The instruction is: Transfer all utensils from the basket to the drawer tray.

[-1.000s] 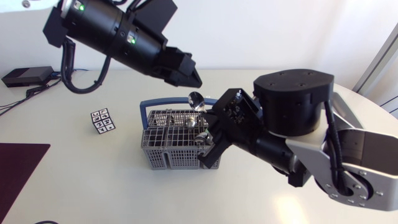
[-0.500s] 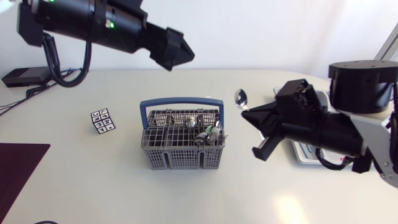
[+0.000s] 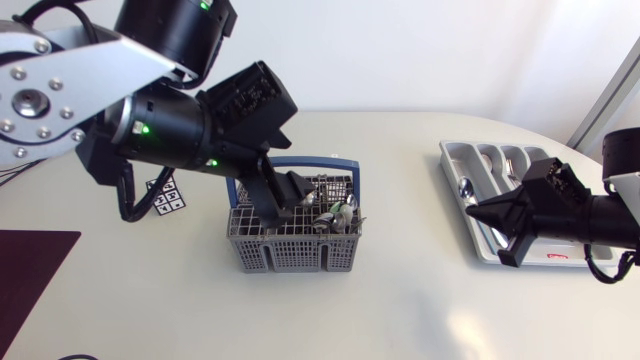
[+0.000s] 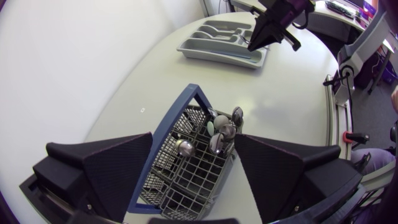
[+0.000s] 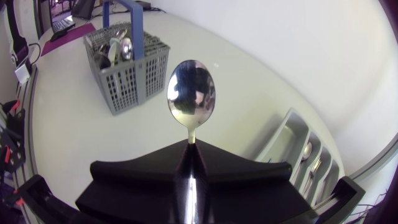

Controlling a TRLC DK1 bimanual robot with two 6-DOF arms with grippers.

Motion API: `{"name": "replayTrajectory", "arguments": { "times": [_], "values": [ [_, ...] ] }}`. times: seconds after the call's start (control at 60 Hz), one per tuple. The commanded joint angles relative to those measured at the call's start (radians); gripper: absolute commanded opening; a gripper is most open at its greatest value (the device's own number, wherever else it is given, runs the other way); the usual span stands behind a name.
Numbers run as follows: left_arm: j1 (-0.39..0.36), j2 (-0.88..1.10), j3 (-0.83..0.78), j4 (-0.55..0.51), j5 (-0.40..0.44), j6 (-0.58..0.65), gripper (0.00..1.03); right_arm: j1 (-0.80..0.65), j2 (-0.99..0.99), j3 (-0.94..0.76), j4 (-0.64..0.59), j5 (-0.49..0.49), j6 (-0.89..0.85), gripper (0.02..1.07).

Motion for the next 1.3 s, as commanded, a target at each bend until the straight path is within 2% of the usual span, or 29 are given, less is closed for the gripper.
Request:
{"name": "replayTrajectory", "arguments": {
  "times": [0.0, 0.183, 0.283, 0.467, 0.6, 0.85, 0.883, 0.95, 1.15, 1.267, 1.283],
  "values": [
    [-0.019, -0.018, -0.048, 0.004, -0.014, 0.05, 0.92, -0.095, 0.086, 0.036, -0.056, -0.031, -0.204, 0.08],
    [-0.027, -0.02, -0.093, 0.002, -0.026, 0.113, 0.92, -0.298, 0.3, 0.187, -0.266, -0.042, -0.63, 0.08],
    [-0.033, -0.02, -0.108, 0.005, -0.029, 0.136, 0.92, -0.365, 0.38, 0.247, -0.305, -0.019, -0.784, 0.08],
    [-0.04, -0.003, -0.12, 0.015, -0.031, 0.167, 0.92, -0.454, 0.549, 0.343, -0.314, 0.11, -0.989, 0.08],
    [-0.042, 0.002, -0.125, 0.015, -0.033, 0.185, 0.92, -0.491, 0.644, 0.408, -0.306, 0.161, -1.069, 0.08],
    [-0.068, 0.002, -0.142, 0.015, -0.068, 0.225, 0.92, -0.497, 0.719, 0.403, -0.154, 0.267, -1.169, 0.1],
    [-0.071, 0.0, -0.146, 0.015, -0.068, 0.23, 0.92, -0.496, 0.715, 0.389, -0.118, 0.268, -1.167, 0.16],
    [-0.082, 0.0, -0.156, 0.013, -0.072, 0.237, 0.92, -0.497, 0.67, 0.337, -0.018, 0.26, -1.161, 0.37],
    [-0.126, 0.009, -0.182, 0.058, -0.131, 0.265, 0.91, -0.496, 0.557, 0.319, -0.02, 0.218, -1.026, 0.6],
    [-0.159, 0.048, -0.182, 0.094, -0.163, 0.267, 0.87, -0.471, 0.507, 0.306, -0.084, 0.208, -0.951, 0.99],
    [-0.159, 0.048, -0.182, 0.096, -0.164, 0.267, 0.87, -0.468, 0.506, 0.305, -0.085, 0.208, -0.945, 1.0]
  ]
}}
